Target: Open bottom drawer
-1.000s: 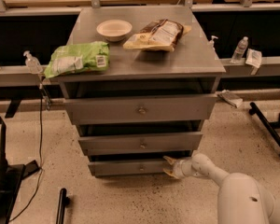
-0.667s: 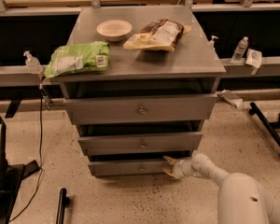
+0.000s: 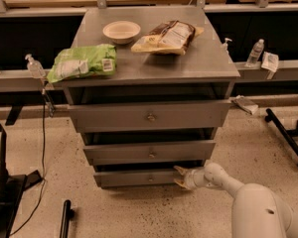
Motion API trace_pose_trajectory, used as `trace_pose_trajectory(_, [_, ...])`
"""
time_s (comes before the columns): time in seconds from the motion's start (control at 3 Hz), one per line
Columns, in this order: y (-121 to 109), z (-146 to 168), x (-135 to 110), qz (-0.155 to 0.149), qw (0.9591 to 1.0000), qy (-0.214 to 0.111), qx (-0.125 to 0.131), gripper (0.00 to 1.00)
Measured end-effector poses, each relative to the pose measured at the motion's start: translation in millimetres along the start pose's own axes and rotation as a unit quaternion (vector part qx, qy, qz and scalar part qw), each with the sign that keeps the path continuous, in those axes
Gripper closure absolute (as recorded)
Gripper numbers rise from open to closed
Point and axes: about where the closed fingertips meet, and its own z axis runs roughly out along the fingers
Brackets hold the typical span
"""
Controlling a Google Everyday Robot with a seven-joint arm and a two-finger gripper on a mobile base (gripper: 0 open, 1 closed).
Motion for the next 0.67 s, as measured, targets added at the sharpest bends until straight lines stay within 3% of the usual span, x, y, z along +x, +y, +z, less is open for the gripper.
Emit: trace_pose_trajectory(0.67, [-0.9, -2.0, -1.5, 0.000, 1.0000, 0.000, 0.000, 0.13])
